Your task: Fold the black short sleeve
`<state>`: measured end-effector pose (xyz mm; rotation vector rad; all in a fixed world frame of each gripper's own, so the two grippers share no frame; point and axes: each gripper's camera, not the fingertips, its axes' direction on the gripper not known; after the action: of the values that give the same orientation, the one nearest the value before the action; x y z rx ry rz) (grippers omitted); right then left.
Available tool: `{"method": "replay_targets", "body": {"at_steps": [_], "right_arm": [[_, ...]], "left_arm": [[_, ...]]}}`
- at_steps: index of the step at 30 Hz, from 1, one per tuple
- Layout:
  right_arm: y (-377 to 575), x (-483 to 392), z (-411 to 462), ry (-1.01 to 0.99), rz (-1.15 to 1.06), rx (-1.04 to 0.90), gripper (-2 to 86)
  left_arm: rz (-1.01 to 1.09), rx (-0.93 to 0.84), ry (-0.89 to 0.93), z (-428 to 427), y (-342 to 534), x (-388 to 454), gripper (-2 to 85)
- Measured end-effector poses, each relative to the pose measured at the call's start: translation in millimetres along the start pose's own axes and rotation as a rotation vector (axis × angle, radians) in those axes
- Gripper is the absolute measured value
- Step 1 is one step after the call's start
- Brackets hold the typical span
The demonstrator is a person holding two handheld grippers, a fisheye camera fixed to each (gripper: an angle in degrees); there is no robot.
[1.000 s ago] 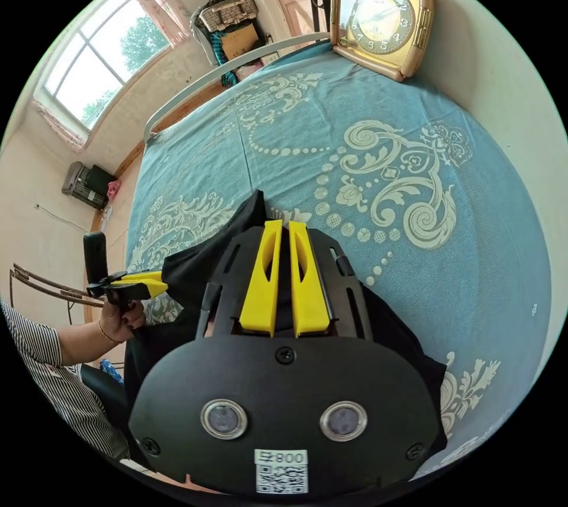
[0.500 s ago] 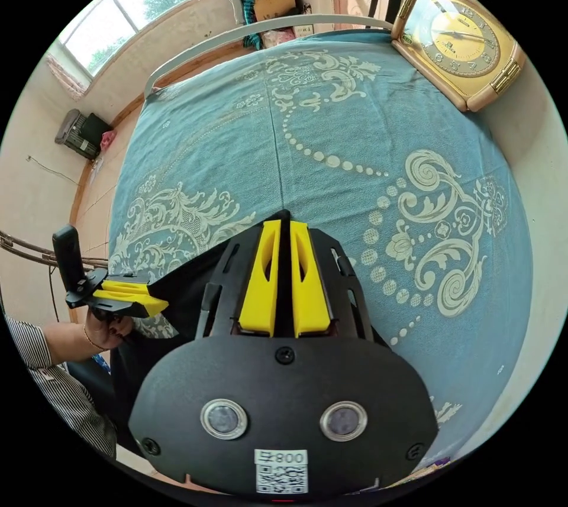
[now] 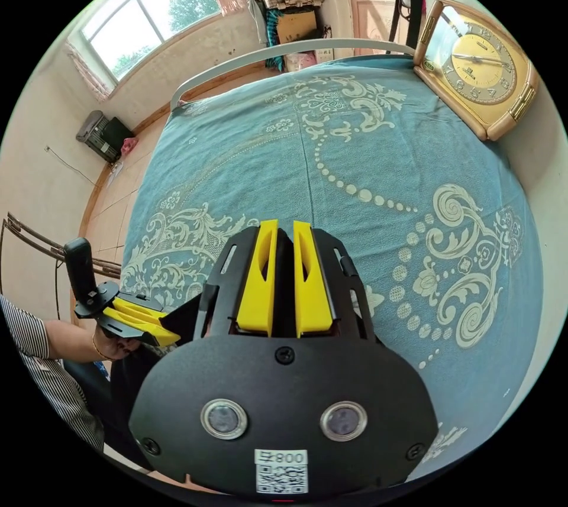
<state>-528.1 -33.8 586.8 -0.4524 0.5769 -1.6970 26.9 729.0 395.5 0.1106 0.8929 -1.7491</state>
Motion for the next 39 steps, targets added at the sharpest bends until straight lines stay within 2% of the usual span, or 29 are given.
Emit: {"method": "replay_targets", "body": {"at_steps": [5,11,16,19,22,27,31,36,39], "right_arm": [[26,12,-47,-0.048,0.079,0.124,3.9],[94,-11,-56,-0.184,0.016,0.055,0.9],[104,-28,-17,-0.078,0.056,-0.086,0.2],[102,-27,-23,-0.100,0.090,-0.071,0.1],[111,-33,-45,-0.102,0.106,0.024,0.1],[147,-52,-64,-0.190,0.121,0.094,0.0],[151,-66,-32,-0.151,0.117,-0.040,-0.1],[162,-64,-50,-0.187,0.175,0.032,0.1],[186,-65,-70,-0.257,0.216,0.111,0.1]], "left_arm": [[-0.013,0.030,0.020,7,2,-1,2.3],[-0.029,0.033,0.025,22,3,0,2.1],[-0.074,0.048,-0.023,31,6,5,2.0],[-0.119,0.074,-0.107,23,15,13,1.7],[-0.095,0.128,-0.098,17,20,27,1.1],[0.084,0.036,-0.220,58,-8,67,0.3],[0.109,-0.109,-0.344,118,-27,72,0.2],[0.234,-0.149,-0.356,164,-41,101,0.1],[0.282,-0.294,-0.448,213,-49,105,0.2]]}}
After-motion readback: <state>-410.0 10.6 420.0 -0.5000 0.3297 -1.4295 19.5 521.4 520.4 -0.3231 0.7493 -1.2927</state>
